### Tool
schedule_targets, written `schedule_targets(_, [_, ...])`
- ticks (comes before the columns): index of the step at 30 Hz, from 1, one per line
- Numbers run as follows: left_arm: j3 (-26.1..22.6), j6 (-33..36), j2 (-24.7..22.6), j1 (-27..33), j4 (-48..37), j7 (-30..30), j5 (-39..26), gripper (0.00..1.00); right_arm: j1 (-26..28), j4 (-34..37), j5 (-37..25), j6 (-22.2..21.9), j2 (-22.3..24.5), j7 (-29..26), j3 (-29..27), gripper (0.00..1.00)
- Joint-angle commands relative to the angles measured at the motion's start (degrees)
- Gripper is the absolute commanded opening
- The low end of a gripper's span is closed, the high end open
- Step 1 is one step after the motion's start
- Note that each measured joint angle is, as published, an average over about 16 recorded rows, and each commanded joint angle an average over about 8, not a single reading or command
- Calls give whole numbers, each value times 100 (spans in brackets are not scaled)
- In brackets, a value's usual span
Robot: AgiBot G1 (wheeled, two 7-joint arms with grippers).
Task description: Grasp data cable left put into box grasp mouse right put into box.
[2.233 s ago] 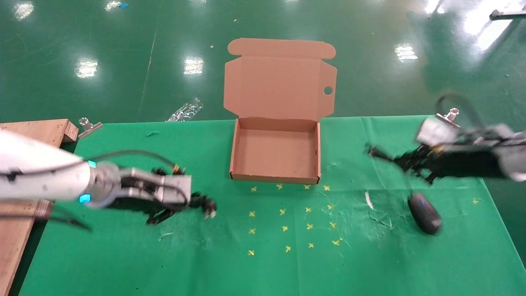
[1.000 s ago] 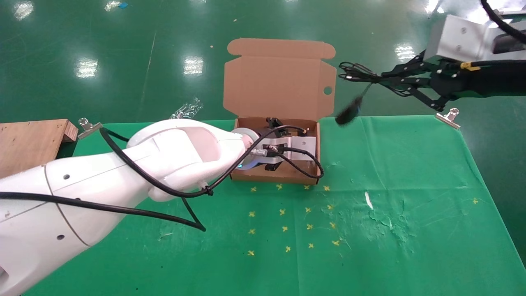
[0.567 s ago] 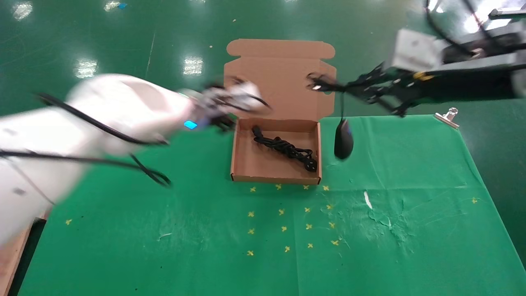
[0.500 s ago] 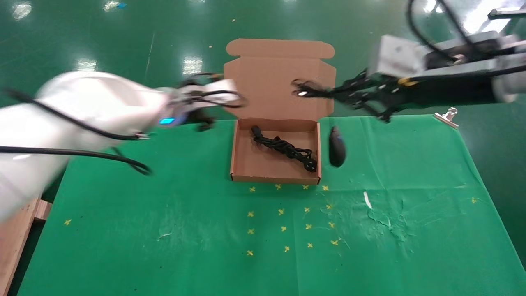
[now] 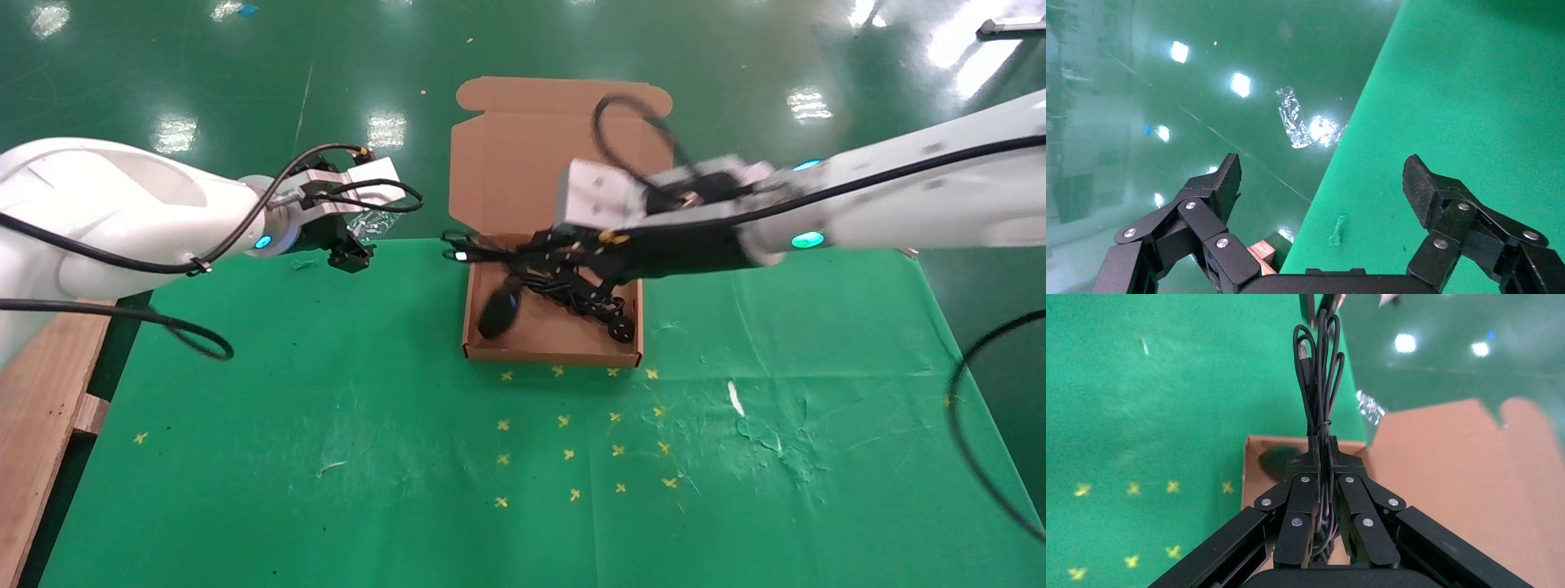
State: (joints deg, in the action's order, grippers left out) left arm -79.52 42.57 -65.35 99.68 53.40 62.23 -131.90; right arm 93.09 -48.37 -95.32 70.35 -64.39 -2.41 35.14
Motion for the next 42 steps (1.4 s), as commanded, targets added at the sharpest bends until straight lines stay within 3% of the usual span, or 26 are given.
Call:
schedule_targets(1, [0,1,1,0,2,1,0,100,-27,391,-173,-203,-255,164,103,0])
schedule_targets(3, [0,1,1,0,3,2,-1,100,-15,856,-341,-455,-408,319,167,2])
schedule_targets(10, [-3,-3,24,4,-3,4,5,100,-30,1922,-567,-1031,-693,617,241,87])
schedule_targets(11, [-3,-4,28,5,-4,4,5,100,-37,1974,-575,-1057,-706,626,245,98])
schedule_targets(12, [-3,-5,31,5,-5,4,6,100,-44,2031,-582,-1084,-720,636,248,100])
schedule_targets(28, [1,1,12,1,-1,2,3,100,-73,1740,-456,-931,-595,569,190,100])
schedule_targets(42, [1,1,13,1,-2,2,4,100,-735,831,788,-406,160,268,-260,100])
